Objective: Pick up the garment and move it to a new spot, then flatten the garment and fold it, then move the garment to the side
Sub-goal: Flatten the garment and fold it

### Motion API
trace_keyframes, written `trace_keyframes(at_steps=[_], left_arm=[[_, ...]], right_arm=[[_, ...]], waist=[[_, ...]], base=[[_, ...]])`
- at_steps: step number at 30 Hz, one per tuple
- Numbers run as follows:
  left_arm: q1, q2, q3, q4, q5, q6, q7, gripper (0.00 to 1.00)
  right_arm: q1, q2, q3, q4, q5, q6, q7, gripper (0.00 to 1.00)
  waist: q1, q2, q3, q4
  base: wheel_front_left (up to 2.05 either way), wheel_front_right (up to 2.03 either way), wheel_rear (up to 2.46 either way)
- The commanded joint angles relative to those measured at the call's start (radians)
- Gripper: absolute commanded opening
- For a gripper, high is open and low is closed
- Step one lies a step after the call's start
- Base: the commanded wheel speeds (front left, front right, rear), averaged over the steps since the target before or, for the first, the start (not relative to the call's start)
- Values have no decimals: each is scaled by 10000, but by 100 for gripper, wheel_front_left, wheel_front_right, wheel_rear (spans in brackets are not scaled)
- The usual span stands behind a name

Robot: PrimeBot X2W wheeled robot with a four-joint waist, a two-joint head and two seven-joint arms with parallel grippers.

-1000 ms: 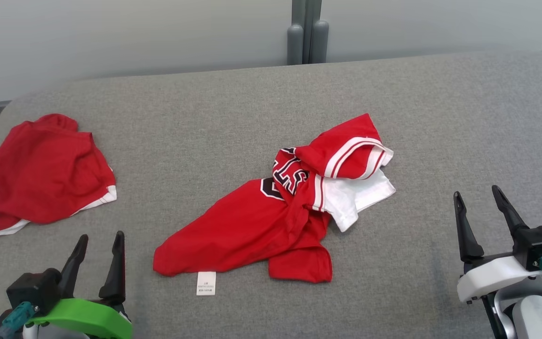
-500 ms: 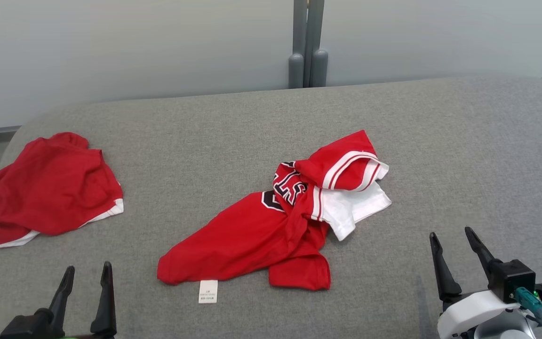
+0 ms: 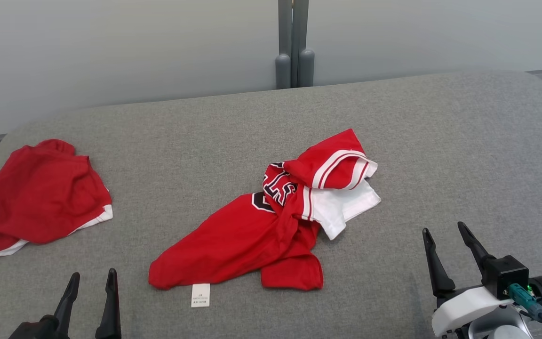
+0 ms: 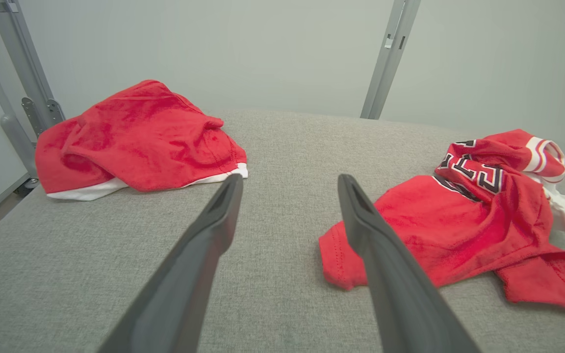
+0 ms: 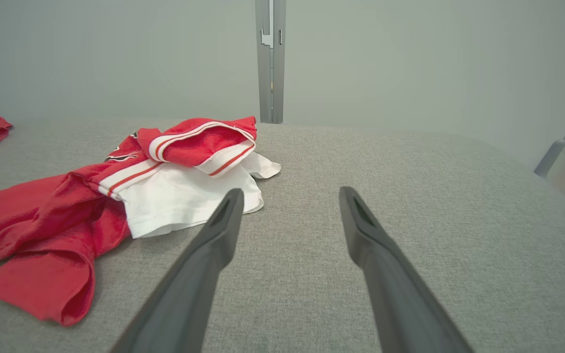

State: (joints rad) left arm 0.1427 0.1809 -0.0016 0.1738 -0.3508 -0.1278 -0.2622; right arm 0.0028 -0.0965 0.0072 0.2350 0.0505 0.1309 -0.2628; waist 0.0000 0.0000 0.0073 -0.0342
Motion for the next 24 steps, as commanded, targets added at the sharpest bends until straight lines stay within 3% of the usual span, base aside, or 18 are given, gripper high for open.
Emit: trace_keyframes(at_steps=[1,15,19,24], left_arm=[[-84,116,-70,-45,-75,-37,-32,100],[-175,211,-388,-64,-324,-40,-33,100],[-405,635,-1107,493,-867,-41,297,100],[-976,1009,-1524,80,-1608,-23,2059,100]], right_arm=[[-66,9,19,-52,-72,-3,-31,100],[-468,32,-67,-21,61,-3,-31,100],[-1174,-485,273,613,152,-3,106,100],[-2714,-1627,1535,1000,719,-5,2154,100]], waist=[[0,0,-13,-18],[0,0,24,-47],[0,0,120,-89],[0,0,505,-54]], base=[[0,0,0],[0,0,0],[0,0,0],[0,0,0]])
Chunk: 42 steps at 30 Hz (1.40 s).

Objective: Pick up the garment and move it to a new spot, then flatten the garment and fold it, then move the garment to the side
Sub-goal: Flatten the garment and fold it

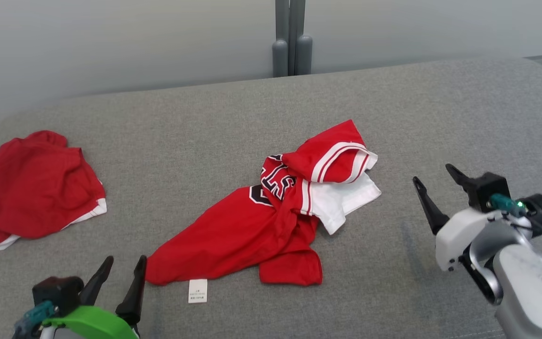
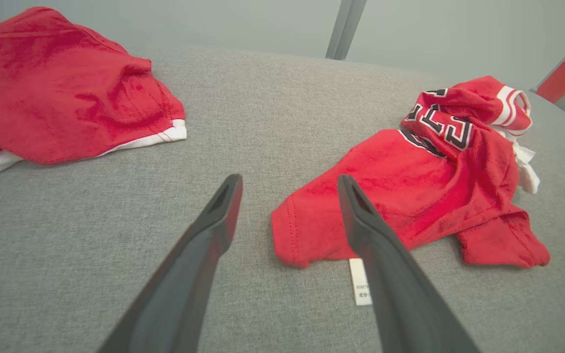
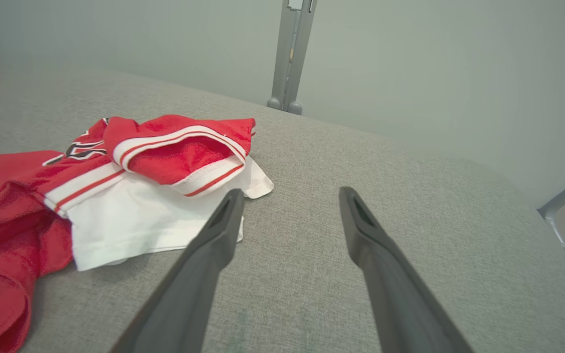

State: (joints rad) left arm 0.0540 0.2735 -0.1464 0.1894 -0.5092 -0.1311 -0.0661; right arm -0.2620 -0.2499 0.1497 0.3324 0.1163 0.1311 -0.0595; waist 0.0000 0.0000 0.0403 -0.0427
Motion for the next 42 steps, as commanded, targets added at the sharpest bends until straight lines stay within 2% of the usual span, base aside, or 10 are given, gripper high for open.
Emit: trace_keyframes(at_steps=[1,4,7,12,18,27,42], left_arm=[[-233,134,-122,-251,-119,12,472,100],[-545,110,-368,-847,-452,50,1656,100],[-730,56,-551,-1325,-869,74,2617,100],[-1026,236,-746,-1751,-919,196,3556,100],[-1490,291,-990,-1580,-1142,216,4320,100],[-1905,309,-1435,-1211,-1410,97,4637,100],[-2148,392,-1545,-605,-1308,202,4221,100]], right_arm=[[-380,-379,374,20,239,-8,568,100],[-1142,-1040,1374,77,924,-10,2136,100],[-1818,-1655,2314,129,1725,-10,3259,100],[-2872,-2136,3700,502,2590,-10,4026,100],[-3935,-2208,4699,1512,3259,-11,3970,100],[-4485,-2104,5609,2456,3777,-10,3643,100],[-4850,-1858,6989,3309,4620,3,3183,100]], waist=[[0,0,275,63],[0,0,602,165],[0,0,944,265],[0,0,1469,407],[0,0,2003,762],[0,0,2416,1004],[0,0,2707,1019]], base=[[0,0,0],[0,0,0],[0,0,0],[0,0,0],[0,0,0],[0,0,0],[0,0,0]])
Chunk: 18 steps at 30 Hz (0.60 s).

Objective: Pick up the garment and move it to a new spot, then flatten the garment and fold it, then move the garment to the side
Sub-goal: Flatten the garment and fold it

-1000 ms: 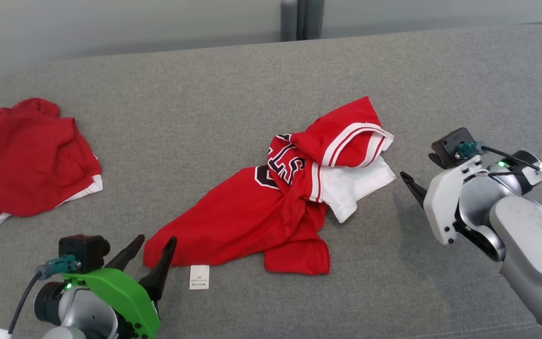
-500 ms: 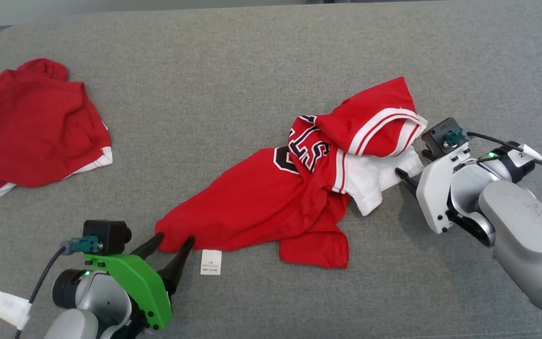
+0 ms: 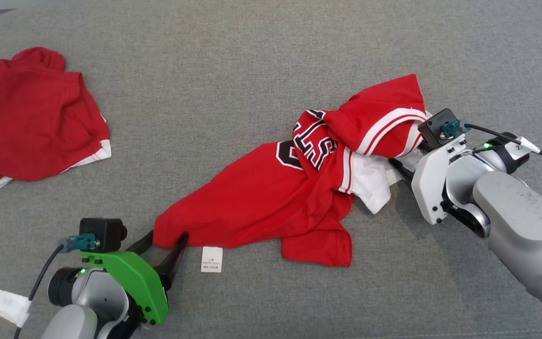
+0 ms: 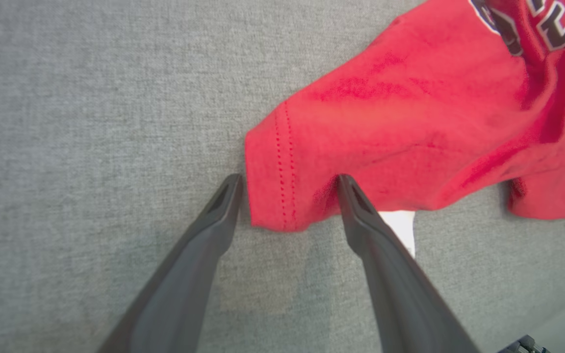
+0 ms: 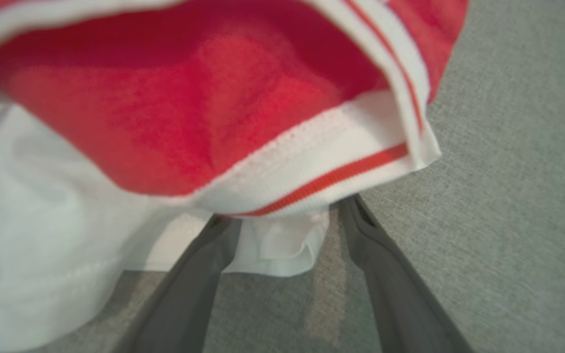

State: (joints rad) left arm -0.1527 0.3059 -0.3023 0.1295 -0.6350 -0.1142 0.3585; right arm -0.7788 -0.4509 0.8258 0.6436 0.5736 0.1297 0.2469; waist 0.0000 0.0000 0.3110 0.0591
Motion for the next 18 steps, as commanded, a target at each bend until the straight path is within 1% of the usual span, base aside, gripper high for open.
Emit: trace_keyframes(at_steps=[1,7,8,9,10,11,13,14,18], left_arm=[[-87,50,3,57,-86,33,-16,100],[-109,-172,-307,383,-336,-57,173,100],[-110,-165,-347,396,-357,-69,184,98],[-118,-132,-370,410,-357,-79,176,76],[-129,-105,-391,428,-362,-69,152,67],[-131,-92,-399,444,-381,-75,122,51],[-122,-58,-407,483,-433,-89,99,5],[-116,-36,-401,498,-473,-85,85,0],[-55,56,-384,563,-586,-88,54,0]], right_arm=[[329,154,296,218,87,16,94,100],[217,220,737,302,405,47,66,100],[193,227,783,306,443,47,38,100],[173,232,832,308,490,47,15,100],[148,233,885,311,533,47,-22,100],[125,223,931,317,571,47,-43,100],[63,189,997,306,637,47,-134,100],[50,172,1028,292,671,47,-146,100],[81,80,1174,171,784,47,-280,100]], waist=[[0,0,3,-3],[0,0,52,-107],[0,0,60,-128],[0,0,69,-148],[0,0,73,-168],[0,0,69,-190],[0,0,51,-236],[0,0,35,-260],[0,0,-22,-360]], base=[[0,0,0],[0,0,0],[0,0,0],[0,0,0],[0,0,0],[0,0,0],[0,0,0],[0,0,0],[0,0,0]])
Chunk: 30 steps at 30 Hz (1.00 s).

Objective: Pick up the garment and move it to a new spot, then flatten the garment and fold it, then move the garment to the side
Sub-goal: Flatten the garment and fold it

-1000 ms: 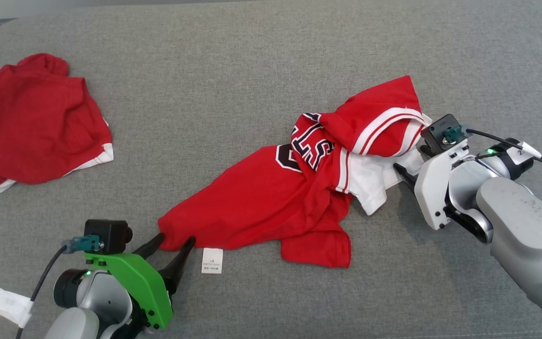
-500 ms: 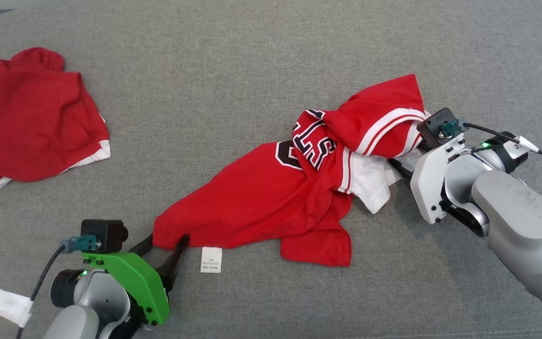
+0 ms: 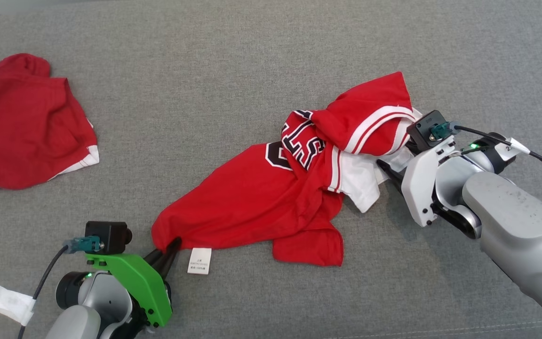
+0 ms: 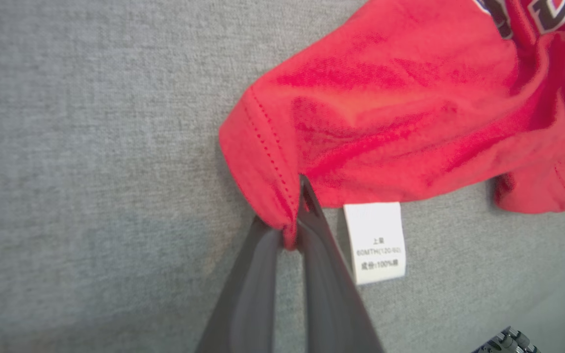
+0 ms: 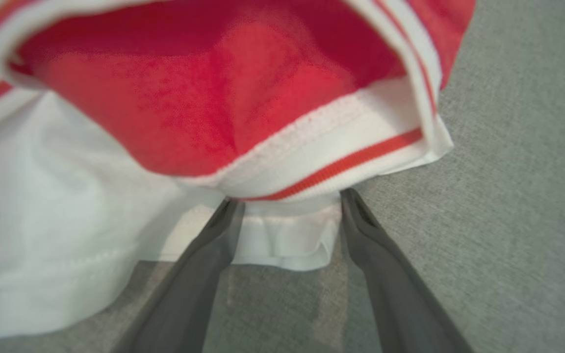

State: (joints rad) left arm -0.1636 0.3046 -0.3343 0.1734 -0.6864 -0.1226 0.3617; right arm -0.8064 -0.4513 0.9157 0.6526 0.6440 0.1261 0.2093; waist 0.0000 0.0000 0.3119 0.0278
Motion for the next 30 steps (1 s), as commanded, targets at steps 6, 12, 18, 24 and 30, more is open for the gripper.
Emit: trace_keyframes(at_steps=[6,12,18,24,30], left_arm=[[96,93,-96,135,-153,-16,-28,0],[-51,95,-127,128,-199,-25,-77,0],[-169,194,37,-174,-145,-21,-441,0],[298,410,407,-1695,-481,38,-613,0],[1007,833,1066,-3847,-950,312,-533,0]], right_arm=[[472,-61,425,8,288,76,157,100],[436,-27,599,83,580,74,47,0],[242,-264,460,-325,1226,40,-270,0],[577,-1224,-755,-2449,2880,42,-1148,0],[1614,-2703,-2634,-5119,4563,47,-1833,0]], waist=[[0,0,-41,-127],[0,0,17,-123],[0,0,-100,-77],[0,0,-496,-45],[0,0,-1008,-283]], base=[[0,0,0],[0,0,0],[0,0,0],[0,0,0],[0,0,0]])
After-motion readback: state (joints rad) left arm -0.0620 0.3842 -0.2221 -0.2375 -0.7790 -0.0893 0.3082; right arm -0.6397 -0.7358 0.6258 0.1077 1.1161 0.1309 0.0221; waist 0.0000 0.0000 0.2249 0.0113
